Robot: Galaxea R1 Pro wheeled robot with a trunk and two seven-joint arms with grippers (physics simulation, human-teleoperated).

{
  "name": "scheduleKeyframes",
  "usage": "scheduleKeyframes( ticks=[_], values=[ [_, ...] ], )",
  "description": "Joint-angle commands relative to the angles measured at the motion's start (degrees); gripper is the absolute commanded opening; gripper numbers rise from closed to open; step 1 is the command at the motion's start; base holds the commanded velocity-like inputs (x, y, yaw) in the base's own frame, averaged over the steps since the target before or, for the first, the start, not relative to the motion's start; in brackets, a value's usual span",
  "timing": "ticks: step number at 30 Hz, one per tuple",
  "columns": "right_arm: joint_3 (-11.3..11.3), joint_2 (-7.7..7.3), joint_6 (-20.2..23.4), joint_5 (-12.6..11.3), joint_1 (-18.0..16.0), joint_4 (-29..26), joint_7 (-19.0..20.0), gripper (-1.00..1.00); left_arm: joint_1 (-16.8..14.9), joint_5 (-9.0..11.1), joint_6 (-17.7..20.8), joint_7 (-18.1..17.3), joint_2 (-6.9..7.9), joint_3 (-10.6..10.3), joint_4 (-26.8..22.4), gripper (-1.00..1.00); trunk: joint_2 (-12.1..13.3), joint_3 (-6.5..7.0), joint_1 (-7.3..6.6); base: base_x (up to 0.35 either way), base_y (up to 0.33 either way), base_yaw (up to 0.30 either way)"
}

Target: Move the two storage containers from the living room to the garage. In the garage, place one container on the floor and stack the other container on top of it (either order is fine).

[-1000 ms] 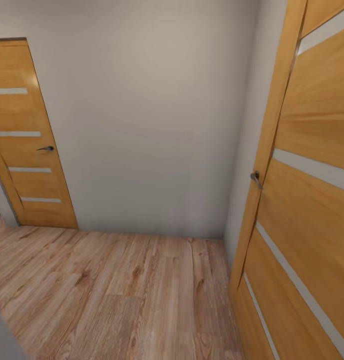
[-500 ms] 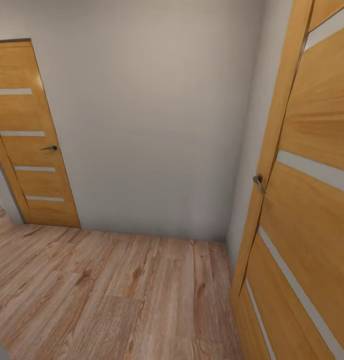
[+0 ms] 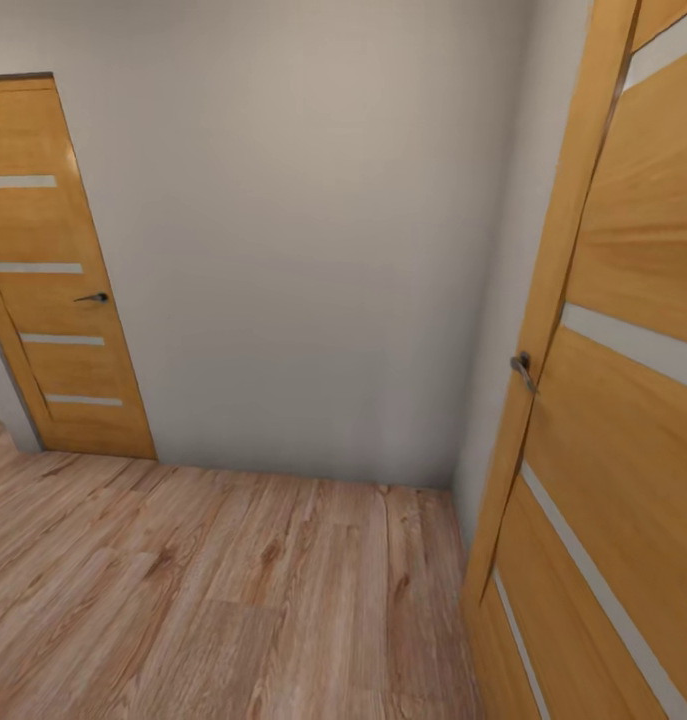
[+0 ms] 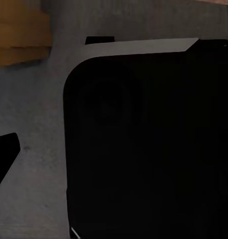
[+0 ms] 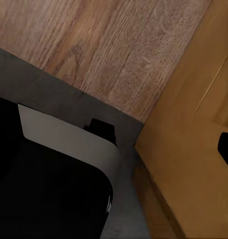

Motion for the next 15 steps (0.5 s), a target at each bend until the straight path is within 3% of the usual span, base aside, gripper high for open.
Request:
scheduleKeyframes(
  ticks=[1, 15],
  values=[
    [0.5, 0.03, -0.36, -0.59, -0.06, 0.18, -0.01, 1.0, 0.01, 0.03, 0.02, 0.12, -0.01, 0.0, -0.07, 1.0, -0.02, -0.05, 0.03, 0.303, 0.0, 0.0],
    [0.5, 0.03, -0.36, -0.59, -0.06, 0.18, -0.04, 1.0, 0.01, 0.03, 0.02, 0.17, 0.01, 0.0, -0.11, 1.0, -0.02, -0.05, 0.03, 0.317, 0.0, 0.0]
  ],
)
